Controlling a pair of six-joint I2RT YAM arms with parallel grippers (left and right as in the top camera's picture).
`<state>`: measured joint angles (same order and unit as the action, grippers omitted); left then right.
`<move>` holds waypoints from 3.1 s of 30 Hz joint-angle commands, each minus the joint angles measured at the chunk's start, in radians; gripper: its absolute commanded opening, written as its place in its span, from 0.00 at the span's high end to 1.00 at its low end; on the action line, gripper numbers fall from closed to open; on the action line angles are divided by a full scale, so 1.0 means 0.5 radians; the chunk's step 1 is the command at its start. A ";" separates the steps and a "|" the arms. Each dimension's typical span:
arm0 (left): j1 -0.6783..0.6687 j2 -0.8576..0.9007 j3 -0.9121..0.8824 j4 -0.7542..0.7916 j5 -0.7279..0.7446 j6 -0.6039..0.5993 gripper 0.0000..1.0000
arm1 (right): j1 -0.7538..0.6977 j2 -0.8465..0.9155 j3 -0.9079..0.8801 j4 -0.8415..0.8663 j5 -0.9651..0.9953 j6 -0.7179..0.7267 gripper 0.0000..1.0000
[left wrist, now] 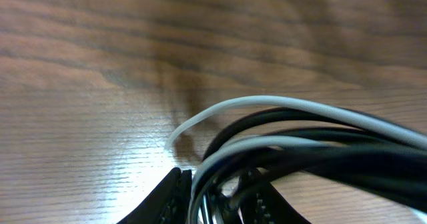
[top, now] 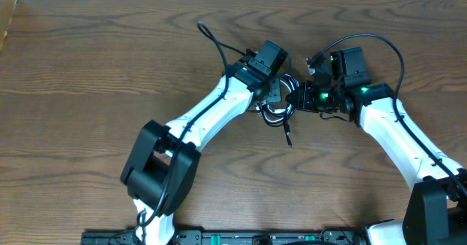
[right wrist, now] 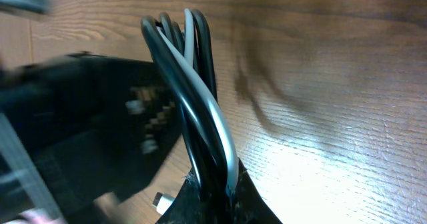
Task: Untangle cables
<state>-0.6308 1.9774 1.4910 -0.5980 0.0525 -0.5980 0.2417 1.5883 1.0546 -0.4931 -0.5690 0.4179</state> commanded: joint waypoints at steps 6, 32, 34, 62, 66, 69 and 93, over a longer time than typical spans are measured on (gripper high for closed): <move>-0.002 0.008 0.007 -0.006 -0.130 -0.025 0.92 | 0.014 -0.009 0.023 -0.077 0.122 -0.006 0.99; 0.513 -0.434 0.007 -0.208 1.523 1.022 0.92 | 0.014 -0.008 0.022 -0.272 0.576 -0.157 0.99; 0.586 -0.434 0.007 -0.217 1.360 1.020 0.92 | 0.014 -0.009 0.022 -0.271 0.433 -0.256 0.99; 0.622 -0.329 0.006 -0.476 0.642 0.787 0.51 | -0.094 -0.237 0.023 0.166 -0.856 -0.513 0.99; 0.624 -0.332 0.023 -0.471 0.641 0.787 0.48 | -0.092 -0.237 0.023 0.153 -0.330 -0.193 0.99; 0.626 -0.352 0.062 -0.495 0.638 0.767 0.46 | -0.087 -0.237 0.023 0.106 -0.067 -0.063 0.99; 0.175 -0.337 0.072 -0.128 0.382 -0.207 0.62 | 0.003 -0.237 0.023 -0.040 0.349 0.308 0.99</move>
<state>-0.5339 1.7817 1.4948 -0.6750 0.2977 -0.6273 0.2398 1.4891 1.0592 -0.5129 -0.4042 0.5404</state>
